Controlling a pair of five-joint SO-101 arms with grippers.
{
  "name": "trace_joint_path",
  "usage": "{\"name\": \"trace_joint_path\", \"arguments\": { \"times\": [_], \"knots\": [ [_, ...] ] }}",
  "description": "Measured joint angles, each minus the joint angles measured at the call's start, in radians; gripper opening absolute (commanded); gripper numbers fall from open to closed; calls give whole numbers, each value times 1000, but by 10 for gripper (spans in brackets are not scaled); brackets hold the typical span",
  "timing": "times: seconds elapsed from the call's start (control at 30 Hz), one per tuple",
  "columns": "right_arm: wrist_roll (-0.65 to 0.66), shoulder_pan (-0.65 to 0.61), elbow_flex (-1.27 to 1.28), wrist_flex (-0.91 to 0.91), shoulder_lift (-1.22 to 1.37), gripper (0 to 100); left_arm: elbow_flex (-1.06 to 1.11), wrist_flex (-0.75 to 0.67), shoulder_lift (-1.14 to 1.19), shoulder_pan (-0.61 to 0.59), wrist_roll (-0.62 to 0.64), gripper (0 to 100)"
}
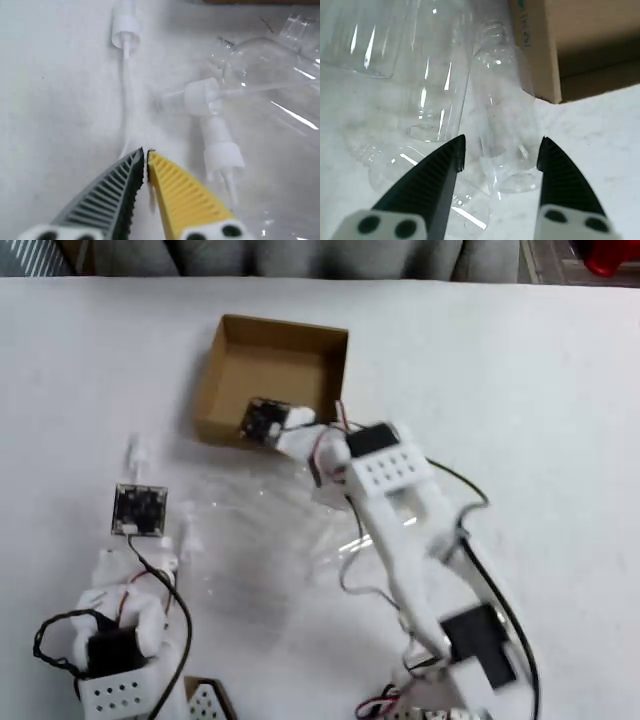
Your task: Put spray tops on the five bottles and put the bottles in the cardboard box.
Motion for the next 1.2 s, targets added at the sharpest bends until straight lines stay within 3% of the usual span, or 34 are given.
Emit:
{"name": "trace_joint_path", "arguments": {
  "times": [0.17,0.6,0.7,0.83,0.9,1.2],
  "knots": [
    [63,3,-141,89,153,322,0,0,0,0,-3,20],
    [173,75,-213,106,344,321,21,-43,0,-25,-6,20],
    [176,75,-213,92,374,238,21,-43,0,-25,-6,20],
    [176,77,-213,58,382,0,21,-43,0,-25,-6,20],
    [176,78,-233,55,382,51,21,-43,0,-25,-6,20],
    [176,126,-379,238,358,15,21,-43,0,-25,-6,20]
  ]
}}
